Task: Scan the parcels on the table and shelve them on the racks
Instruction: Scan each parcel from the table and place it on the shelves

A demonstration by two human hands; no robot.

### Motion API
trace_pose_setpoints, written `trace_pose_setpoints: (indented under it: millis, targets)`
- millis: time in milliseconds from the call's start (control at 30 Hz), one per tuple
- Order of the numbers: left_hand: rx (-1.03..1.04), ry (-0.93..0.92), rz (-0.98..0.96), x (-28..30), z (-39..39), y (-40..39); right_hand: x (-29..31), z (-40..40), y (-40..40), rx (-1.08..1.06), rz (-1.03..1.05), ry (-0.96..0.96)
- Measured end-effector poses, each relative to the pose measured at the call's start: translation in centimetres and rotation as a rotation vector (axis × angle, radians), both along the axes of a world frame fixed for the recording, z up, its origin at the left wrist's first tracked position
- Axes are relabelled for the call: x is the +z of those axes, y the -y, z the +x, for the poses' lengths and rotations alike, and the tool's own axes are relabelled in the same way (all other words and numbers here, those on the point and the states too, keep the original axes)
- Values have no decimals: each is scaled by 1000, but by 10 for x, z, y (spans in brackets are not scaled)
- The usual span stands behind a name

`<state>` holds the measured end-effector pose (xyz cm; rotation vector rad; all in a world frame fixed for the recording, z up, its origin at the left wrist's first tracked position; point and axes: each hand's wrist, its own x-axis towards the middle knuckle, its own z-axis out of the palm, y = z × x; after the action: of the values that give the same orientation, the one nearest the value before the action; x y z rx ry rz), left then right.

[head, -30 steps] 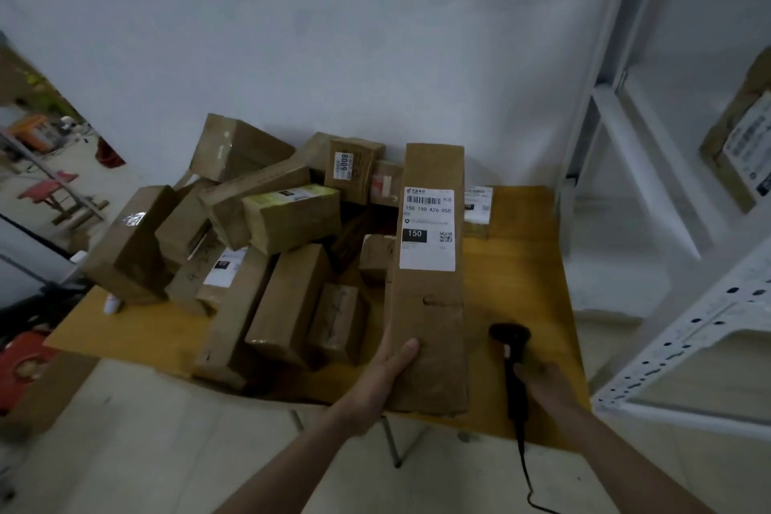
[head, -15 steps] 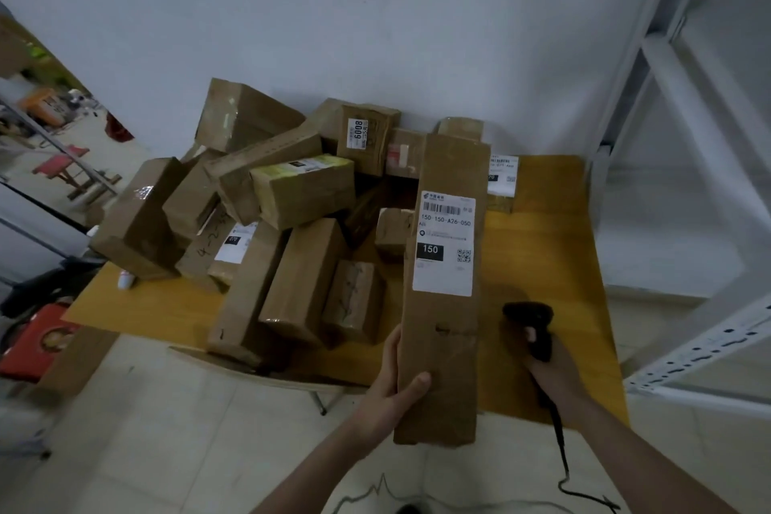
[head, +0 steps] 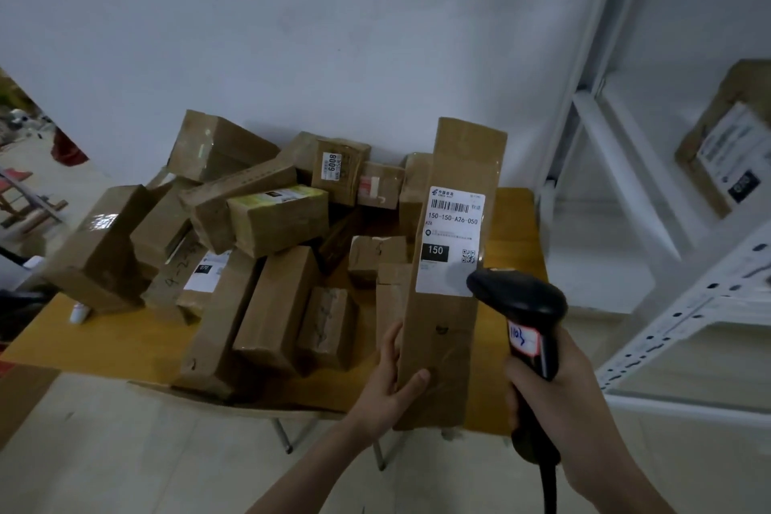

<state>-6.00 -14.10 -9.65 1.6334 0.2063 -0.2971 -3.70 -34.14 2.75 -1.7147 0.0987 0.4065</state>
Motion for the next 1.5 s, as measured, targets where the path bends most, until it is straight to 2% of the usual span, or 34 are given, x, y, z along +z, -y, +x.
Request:
trace_pose_setpoints:
  millis: [400, 933, 1033, 1133, 1233, 1333, 1500]
  targets:
    - [47, 56, -5, 12, 1, 12, 55, 8, -16, -8, 176, 141]
    - [33, 76, 21, 17, -1, 17, 48, 10, -14, -28, 152, 172]
    - [55, 71, 5, 19, -3, 9, 23, 23, -6, -116, 97, 147]
    - [97, 55, -13, 21, -6, -4, -39, 52, 3, -146, -72, 38]
    - [138, 10, -37, 26, -9, -17, -116, 76, 4, -91, -256, -134]
    - [152, -24, -71, 23, -8, -31, -178, 92, -4, 33, -361, -199]
    - [106, -77, -111, 22, -3, -47, -214, 106, -26, 59, -431, -223]
